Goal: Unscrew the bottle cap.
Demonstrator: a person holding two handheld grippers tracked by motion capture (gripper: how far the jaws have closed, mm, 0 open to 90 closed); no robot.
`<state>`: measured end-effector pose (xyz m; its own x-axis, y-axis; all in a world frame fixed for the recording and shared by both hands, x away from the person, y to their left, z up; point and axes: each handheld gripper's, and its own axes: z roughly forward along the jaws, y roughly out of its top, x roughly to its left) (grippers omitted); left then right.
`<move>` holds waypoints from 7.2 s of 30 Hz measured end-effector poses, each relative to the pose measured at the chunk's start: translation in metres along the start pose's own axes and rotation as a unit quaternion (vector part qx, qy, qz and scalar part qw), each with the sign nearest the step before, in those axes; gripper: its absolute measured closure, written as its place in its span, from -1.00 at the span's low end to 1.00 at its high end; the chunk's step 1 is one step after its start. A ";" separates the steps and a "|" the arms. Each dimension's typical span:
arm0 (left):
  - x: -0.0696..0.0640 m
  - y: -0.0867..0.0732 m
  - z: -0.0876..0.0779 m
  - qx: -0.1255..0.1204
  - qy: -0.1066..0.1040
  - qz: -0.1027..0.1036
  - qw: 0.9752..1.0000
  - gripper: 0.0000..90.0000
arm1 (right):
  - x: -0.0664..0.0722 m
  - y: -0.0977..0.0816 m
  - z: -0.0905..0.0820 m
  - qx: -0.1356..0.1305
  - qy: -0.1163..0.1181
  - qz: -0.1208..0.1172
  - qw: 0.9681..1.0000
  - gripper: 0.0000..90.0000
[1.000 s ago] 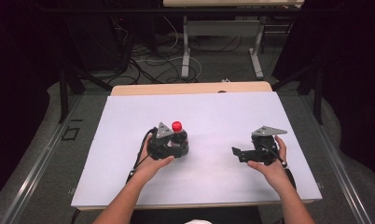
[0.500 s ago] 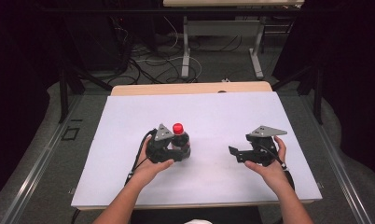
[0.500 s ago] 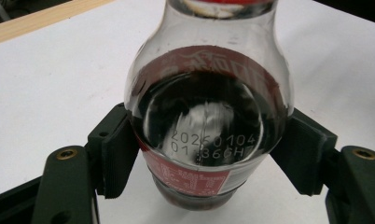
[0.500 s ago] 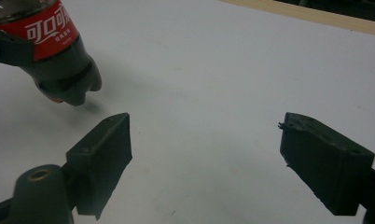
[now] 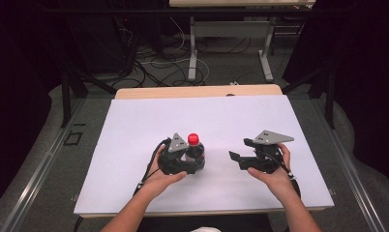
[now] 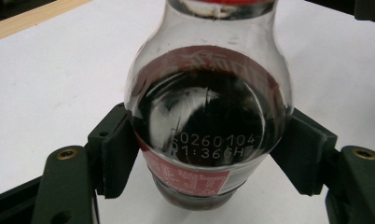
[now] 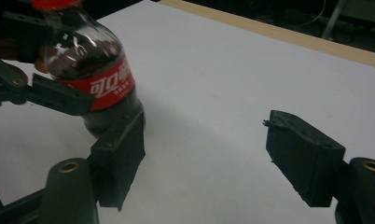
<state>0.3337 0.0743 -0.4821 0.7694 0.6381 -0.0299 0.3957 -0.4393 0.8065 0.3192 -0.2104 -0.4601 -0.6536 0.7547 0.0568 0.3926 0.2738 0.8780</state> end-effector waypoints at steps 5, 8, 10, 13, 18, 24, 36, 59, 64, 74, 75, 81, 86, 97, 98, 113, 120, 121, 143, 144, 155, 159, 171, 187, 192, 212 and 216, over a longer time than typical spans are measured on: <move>-0.006 0.000 0.003 -0.001 -0.002 0.005 1.000 -0.34 | 0.012 0.013 0.003 0.000 0.012 -0.007 1.000 -0.35; -0.008 -0.001 0.005 0.010 -0.010 0.010 1.000 -0.34 | 0.020 0.022 0.004 -0.008 0.027 -0.015 1.000 -0.24; -0.009 -0.002 0.006 0.010 -0.009 0.012 1.000 -0.34 | 0.024 0.028 0.005 -0.016 0.036 -0.017 0.999 -0.22; -0.011 -0.002 0.008 0.010 -0.008 0.010 1.000 -0.34 | 0.029 0.037 0.006 -0.026 0.046 -0.017 0.998 -0.18; -0.011 -0.003 0.009 0.010 -0.006 0.013 1.000 -0.34 | 0.040 0.046 0.013 -0.039 0.056 -0.027 0.997 -0.11; -0.013 -0.003 0.009 0.016 -0.006 0.014 1.000 -0.34 | 0.055 0.054 0.019 -0.046 0.059 -0.039 0.996 0.00; -0.021 -0.003 0.012 0.018 -0.015 0.024 0.999 -0.34 | 0.068 0.058 0.036 -0.034 0.062 -0.044 0.997 0.16; -0.026 -0.001 0.010 0.020 -0.035 0.034 0.999 -0.33 | 0.063 0.059 0.042 -0.022 0.106 -0.072 0.992 0.38; -0.027 0.000 0.010 0.017 -0.042 0.035 0.998 -0.33 | 0.053 0.064 0.043 -0.008 0.154 -0.083 0.985 0.38; -0.028 0.002 0.005 0.022 -0.077 0.052 0.995 -0.33 | 0.044 0.072 0.042 0.009 0.234 -0.138 0.962 0.38; -0.029 0.002 0.005 0.014 -0.077 0.052 0.996 -0.33 | 0.043 0.073 0.041 0.014 0.243 -0.139 0.960 0.38; -0.030 0.005 0.002 0.016 -0.084 0.059 0.995 -0.33 | 0.036 0.079 0.040 0.017 0.284 -0.160 0.945 0.38; -0.026 0.005 0.002 0.010 -0.063 0.041 0.997 -0.33 | 0.046 0.078 0.034 0.011 0.222 -0.132 0.966 0.13; -0.023 0.005 0.000 0.003 -0.037 0.030 0.999 -0.34 | 0.082 0.067 0.030 -0.038 0.053 -0.089 0.994 0.11; -0.024 0.005 0.001 0.006 -0.037 0.029 0.999 -0.34 | 0.084 0.067 0.030 -0.038 0.045 -0.090 0.994 0.13; -0.023 0.005 -0.001 0.016 -0.051 0.034 0.998 -0.33 | 0.050 0.075 0.039 -0.021 0.198 -0.124 0.972 0.38; -0.022 0.004 0.002 0.013 -0.045 0.033 0.998 -0.34 | 0.044 0.076 0.043 -0.006 0.210 -0.113 0.971 0.31; -0.022 0.004 0.002 0.010 -0.043 0.031 0.999 -0.34 | 0.047 0.076 0.040 -0.007 0.194 -0.107 0.975 0.26; -0.019 0.005 -0.001 0.003 -0.046 0.027 0.999 -0.33 | 0.054 0.074 0.037 -0.019 0.167 -0.103 0.980 0.37; -0.019 0.005 -0.001 0.003 -0.046 0.027 0.999 -0.33 | 0.050 0.076 0.037 -0.011 0.186 -0.111 0.976 0.37; -0.017 0.005 -0.001 0.003 -0.036 0.021 0.999 -0.33 | 0.064 0.071 0.030 -0.036 0.130 -0.106 0.985 0.14; -0.017 0.005 -0.002 0.003 -0.033 0.020 0.999 -0.33 | 0.075 0.068 0.028 -0.036 0.088 -0.114 0.989 0.19; -0.019 0.005 -0.001 0.007 -0.041 0.022 0.999 -0.33 | 0.066 0.070 0.039 -0.041 0.126 -0.109 0.985 0.36; -0.016 0.005 -0.003 0.015 -0.041 0.024 0.999 -0.34 | 0.063 0.077 0.032 -0.022 0.109 -0.083 0.990 0.13; -0.016 0.006 -0.003 0.012 -0.040 0.018 0.999 -0.34 | 0.073 0.075 0.029 -0.020 0.076 -0.072 0.994 0.19; -0.017 0.005 -0.001 0.008 -0.038 0.021 0.999 -0.34 | 0.050 0.082 0.038 0.002 0.184 -0.124 0.975 0.32; -0.015 0.005 -0.002 0.010 -0.036 0.020 0.999 -0.34 | 0.061 0.079 0.031 -0.010 0.149 -0.105 0.983 0.14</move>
<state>0.3232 0.0636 -0.4765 0.8180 0.5738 -0.0406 0.3737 -0.4763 0.7959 0.3307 -0.1240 -0.4023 -0.8804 0.4742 0.0074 0.2182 0.3912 0.8941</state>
